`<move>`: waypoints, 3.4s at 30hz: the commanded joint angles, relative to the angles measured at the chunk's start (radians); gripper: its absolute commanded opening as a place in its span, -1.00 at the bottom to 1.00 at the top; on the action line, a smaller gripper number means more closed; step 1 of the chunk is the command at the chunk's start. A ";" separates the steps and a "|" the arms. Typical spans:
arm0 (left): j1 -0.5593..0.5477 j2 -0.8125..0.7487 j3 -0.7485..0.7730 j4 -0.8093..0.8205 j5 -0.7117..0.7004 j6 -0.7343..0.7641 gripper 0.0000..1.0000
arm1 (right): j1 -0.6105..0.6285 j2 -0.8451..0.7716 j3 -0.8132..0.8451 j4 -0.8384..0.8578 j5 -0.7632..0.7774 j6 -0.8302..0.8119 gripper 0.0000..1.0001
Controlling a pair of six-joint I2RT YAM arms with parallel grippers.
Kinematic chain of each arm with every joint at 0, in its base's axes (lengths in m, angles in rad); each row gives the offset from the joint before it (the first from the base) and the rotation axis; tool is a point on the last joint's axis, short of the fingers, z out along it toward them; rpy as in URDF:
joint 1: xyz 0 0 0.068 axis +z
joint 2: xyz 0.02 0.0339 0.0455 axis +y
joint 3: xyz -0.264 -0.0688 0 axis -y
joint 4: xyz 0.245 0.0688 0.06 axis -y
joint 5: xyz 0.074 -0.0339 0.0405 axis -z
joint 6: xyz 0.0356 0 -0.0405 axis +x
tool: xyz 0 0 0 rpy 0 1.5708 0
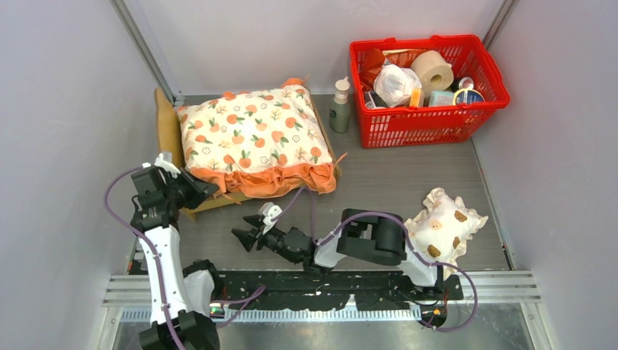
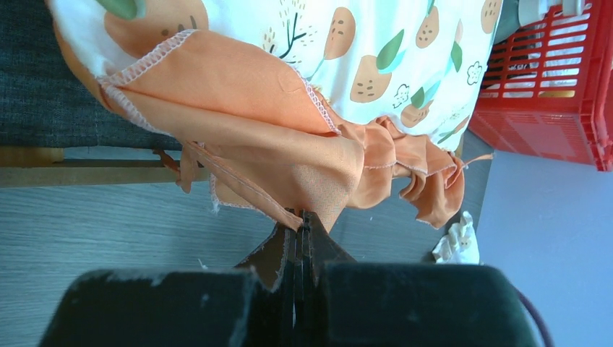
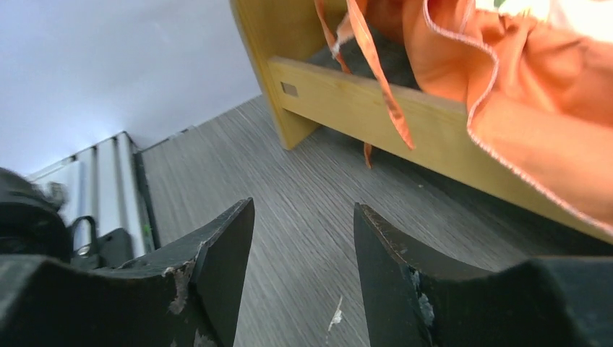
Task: Set up the pet bed
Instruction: Cross the ropes on the bed frame.
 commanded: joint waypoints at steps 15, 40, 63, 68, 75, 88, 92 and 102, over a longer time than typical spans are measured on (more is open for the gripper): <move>0.020 -0.077 -0.066 0.085 -0.075 -0.074 -1.00 | 0.016 0.382 0.471 -0.060 0.247 -0.070 0.23; 0.020 -0.161 -0.250 0.226 -0.224 -0.186 -1.00 | -0.013 -0.166 -0.266 0.029 0.038 0.304 -0.16; 0.020 -0.250 -0.295 0.213 -0.301 -0.203 -1.00 | -0.558 -0.749 0.125 -1.401 0.077 -0.080 0.34; 0.020 -0.282 -0.293 0.172 -0.360 -0.236 -1.00 | -0.593 -0.622 0.223 -1.506 0.074 -0.073 0.33; 0.020 -0.284 -0.299 0.170 -0.364 -0.225 -1.00 | -0.636 -0.501 0.321 -1.528 0.108 -0.070 0.31; 0.020 -0.316 -0.318 0.179 -0.378 -0.246 -1.00 | -0.695 -0.316 0.467 -1.629 -0.025 -0.095 0.24; 0.020 -0.347 -0.332 0.173 -0.394 -0.260 -1.00 | -0.712 -0.263 0.519 -1.661 -0.144 -0.149 0.13; 0.018 -0.394 -0.401 0.173 -0.366 -0.276 -1.00 | -0.726 -0.206 0.556 -1.593 -0.296 -0.330 -0.86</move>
